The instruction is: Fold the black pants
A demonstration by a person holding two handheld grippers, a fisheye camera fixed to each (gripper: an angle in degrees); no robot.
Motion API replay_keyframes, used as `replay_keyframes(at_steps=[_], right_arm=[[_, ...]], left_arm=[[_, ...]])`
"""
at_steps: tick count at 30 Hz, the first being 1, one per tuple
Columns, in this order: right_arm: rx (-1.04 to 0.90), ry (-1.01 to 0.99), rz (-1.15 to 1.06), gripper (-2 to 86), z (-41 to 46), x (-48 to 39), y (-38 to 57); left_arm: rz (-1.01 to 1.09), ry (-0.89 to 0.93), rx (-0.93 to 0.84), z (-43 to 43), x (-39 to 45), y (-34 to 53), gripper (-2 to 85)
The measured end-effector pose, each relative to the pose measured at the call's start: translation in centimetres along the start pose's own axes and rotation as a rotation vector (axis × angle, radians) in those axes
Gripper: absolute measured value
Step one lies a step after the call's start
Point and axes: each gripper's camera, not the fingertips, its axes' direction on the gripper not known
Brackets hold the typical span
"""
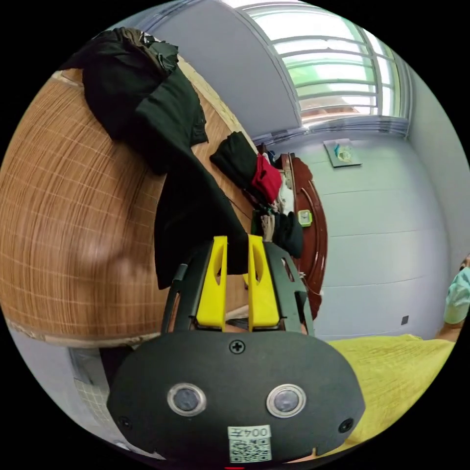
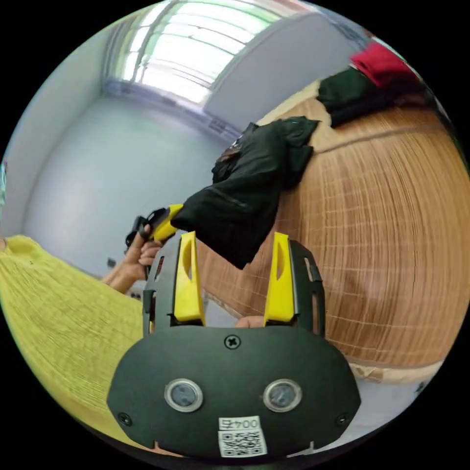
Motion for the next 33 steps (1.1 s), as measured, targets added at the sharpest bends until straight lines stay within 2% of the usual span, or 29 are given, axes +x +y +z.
replay_keyframes(at_steps=[2,6,7,8,10,12,18,24,29,33], right_arm=[[-0.103,0.072,-0.193,23.6,2.5,-5.8,0.4],[-0.200,0.277,-0.418,23.2,6.3,-12.8,2.0],[-0.201,0.388,-0.456,21.6,7.4,-14.2,2.6],[-0.202,0.466,-0.477,15.0,8.2,-15.3,3.0],[-0.233,0.449,-0.542,8.8,8.8,-16.5,3.8],[-0.246,0.454,-0.561,6.6,8.7,-17.2,4.3],[-0.374,0.262,-0.501,4.8,8.1,-16.2,4.2],[-0.432,0.170,-0.388,4.7,8.3,-13.0,1.5],[-0.347,-0.194,-0.219,4.8,6.9,-10.9,-4.8],[-0.308,-0.353,-0.179,4.8,7.3,-12.4,-8.1]], left_arm=[[0.032,0.022,-0.022,-2.8,2.5,0.9,7.0],[0.102,0.070,-0.090,-5.6,6.1,1.9,7.0],[0.130,0.083,-0.102,-6.3,7.3,2.4,6.9],[0.160,0.098,-0.110,-6.9,8.5,3.0,6.9],[0.189,0.115,-0.113,-8.0,9.8,3.8,6.9],[0.204,0.126,-0.097,-9.1,10.6,4.5,6.9],[0.190,0.187,-0.083,-13.2,10.7,6.6,7.3],[0.197,0.260,0.158,-21.4,9.1,10.0,6.3],[0.269,0.053,0.322,-26.6,8.9,15.5,10.3],[0.412,-0.134,0.419,-27.0,11.0,18.0,13.9]])
